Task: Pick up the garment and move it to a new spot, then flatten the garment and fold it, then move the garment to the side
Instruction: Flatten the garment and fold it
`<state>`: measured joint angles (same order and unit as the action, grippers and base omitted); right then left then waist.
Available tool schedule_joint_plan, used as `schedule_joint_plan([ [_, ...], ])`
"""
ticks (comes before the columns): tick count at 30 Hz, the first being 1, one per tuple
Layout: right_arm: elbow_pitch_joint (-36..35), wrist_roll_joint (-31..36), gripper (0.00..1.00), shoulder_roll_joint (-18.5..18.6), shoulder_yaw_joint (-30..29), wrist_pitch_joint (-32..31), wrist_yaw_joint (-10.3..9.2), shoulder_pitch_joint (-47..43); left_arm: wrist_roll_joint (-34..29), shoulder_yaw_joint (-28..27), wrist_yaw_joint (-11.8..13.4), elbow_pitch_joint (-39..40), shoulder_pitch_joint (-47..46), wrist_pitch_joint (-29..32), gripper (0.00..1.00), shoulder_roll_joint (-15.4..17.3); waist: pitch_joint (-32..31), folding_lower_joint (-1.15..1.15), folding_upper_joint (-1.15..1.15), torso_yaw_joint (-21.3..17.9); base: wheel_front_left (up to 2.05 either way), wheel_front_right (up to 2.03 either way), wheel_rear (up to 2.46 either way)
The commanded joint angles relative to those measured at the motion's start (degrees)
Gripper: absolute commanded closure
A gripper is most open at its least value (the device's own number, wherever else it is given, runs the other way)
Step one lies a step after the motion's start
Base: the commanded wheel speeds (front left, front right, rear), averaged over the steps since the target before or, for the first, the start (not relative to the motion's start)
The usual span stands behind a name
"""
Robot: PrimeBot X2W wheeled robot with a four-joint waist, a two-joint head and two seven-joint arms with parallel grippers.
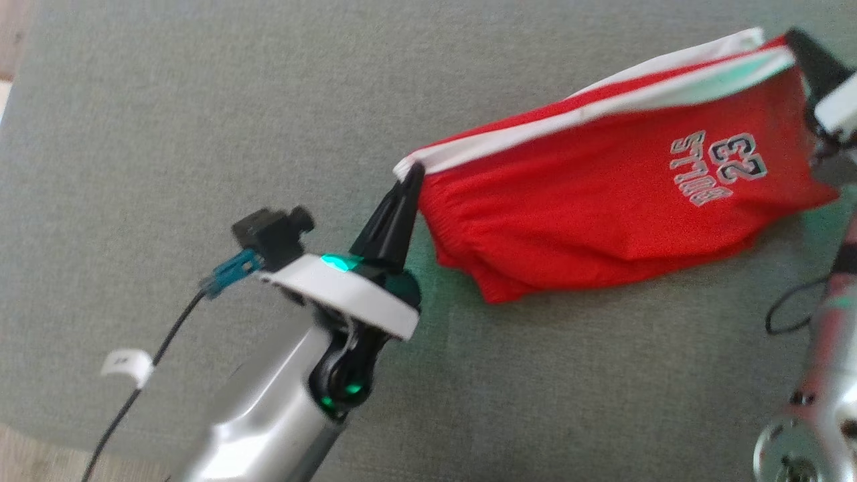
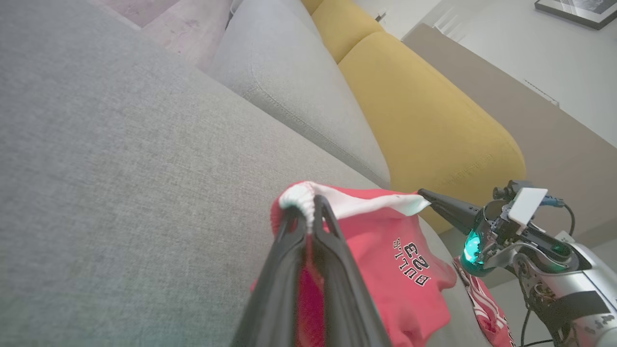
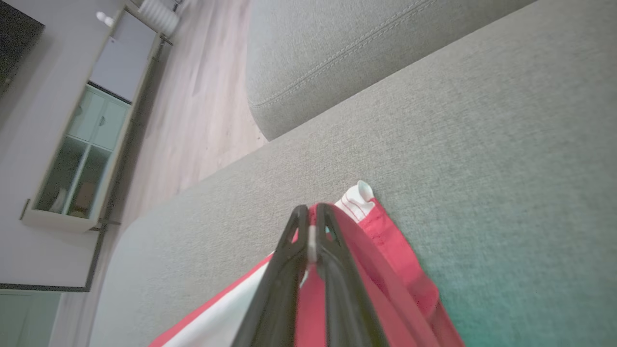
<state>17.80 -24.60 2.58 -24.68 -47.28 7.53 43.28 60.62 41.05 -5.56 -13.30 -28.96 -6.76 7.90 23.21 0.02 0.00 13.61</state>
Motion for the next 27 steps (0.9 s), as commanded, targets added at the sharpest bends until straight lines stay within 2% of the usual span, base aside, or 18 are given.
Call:
schedule_joint_plan([
  [1,-1.34,1.37,1.0,0.3,0.86,0.63,-0.04,2.05,-0.15,-1.56,-0.25,0.75,-1.76,-0.85,1.0,-0.24,1.45,-0.02,0.0,1.17,0.0,0.0,0.0],
  [2,0.28,2.85,1.0,0.3,0.82,0.99,-0.04,3.36,0.27,-1.59,-0.34,-0.81,-2.39,-1.08,1.0,-1.09,1.88,-0.02,0.0,1.22,0.0,0.0,0.0],
  [3,1.69,4.26,1.0,0.3,0.96,1.47,-0.04,4.51,0.52,-1.53,-0.44,-2.31,-2.99,-1.31,0.96,-1.71,2.21,-0.02,0.0,1.18,0.0,0.0,0.0],
  [4,2.84,5.33,0.93,0.3,1.11,2.41,-0.04,5.6,0.02,-1.51,-0.35,-3.87,-3.71,-2.03,0.72,-2.06,2.48,-0.02,0.0,1.09,0.0,0.0,0.0],
  [5,3.89,6.14,0.54,0.3,1.24,3.52,-0.04,6.49,-0.47,-1.42,-0.22,-5.4,-4.3,-2.69,0.61,-2.38,2.66,-0.02,0.0,1.02,0.0,0.0,0.0],
  [6,4.8,7.22,0.0,0.3,1.49,4.35,-0.04,7.12,-0.59,-1.27,-0.23,-6.69,-4.71,-3.03,0.41,-2.7,2.88,-0.02,0.0,0.92,0.0,0.0,0.0],
  [7,5.5,7.95,0.0,0.3,1.63,4.98,-0.04,7.74,-0.46,-1.29,-0.2,-7.66,-5.02,-3.32,0.07,-3.0,3.28,-0.02,0.0,0.73,0.0,0.0,0.0],
  [8,5.99,8.53,0.0,0.3,1.72,5.49,-0.04,8.17,-0.18,-1.26,-0.23,-8.41,-5.24,-3.43,0.0,-3.25,3.59,-0.02,0.0,0.61,0.0,0.0,0.0],
  [11,4.58,10.33,0.0,0.3,3.9,7.69,-0.04,7.78,-0.31,-0.82,-0.34,-9.59,-5.39,-3.74,0.0,-3.3,3.82,-0.02,0.0,0.04,0.0,0.0,0.0],
  [15,-2.33,14.97,0.0,1.19,10.85,9.28,-0.04,2.55,-1.25,-0.68,0.8,-7.68,-2.88,-4.53,0.0,-1.51,2.78,-0.02,0.0,-1.3,0.0,0.0,0.0],
  [18,-7.25,17.76,0.0,5.21,16.51,8.14,-0.04,-2.72,-7.93,-1.05,3.45,-2.62,-1.13,-7.22,0.0,2.18,2.44,-0.02,0.0,-2.06,0.0,0.0,0.0],
  [21,-9.51,18.93,0.0,8.11,18.69,6.41,-0.04,-6.81,-13.25,-3.9,6.32,2.97,2.37,-8.11,0.0,4.16,2.45,-0.02,0.0,-2.17,0.0,0.0,0.0],
  [24,-9.4,19.73,0.0,9.61,18.76,5.47,-0.04,-8.72,-20.24,-9.84,8.02,9.82,5.59,-8.2,0.0,3.49,3.0,-0.02,0.0,-1.45,0.0,0.0,0.0],
  [27,-7.4,19.85,0.0,9.6,18.24,4.97,-0.04,-9.4,-26.77,-12.64,7.17,13.47,8.6,-8.21,0.0,1.84,3.59,-0.02,0.0,-0.31,0.0,0.0,0.0],
])
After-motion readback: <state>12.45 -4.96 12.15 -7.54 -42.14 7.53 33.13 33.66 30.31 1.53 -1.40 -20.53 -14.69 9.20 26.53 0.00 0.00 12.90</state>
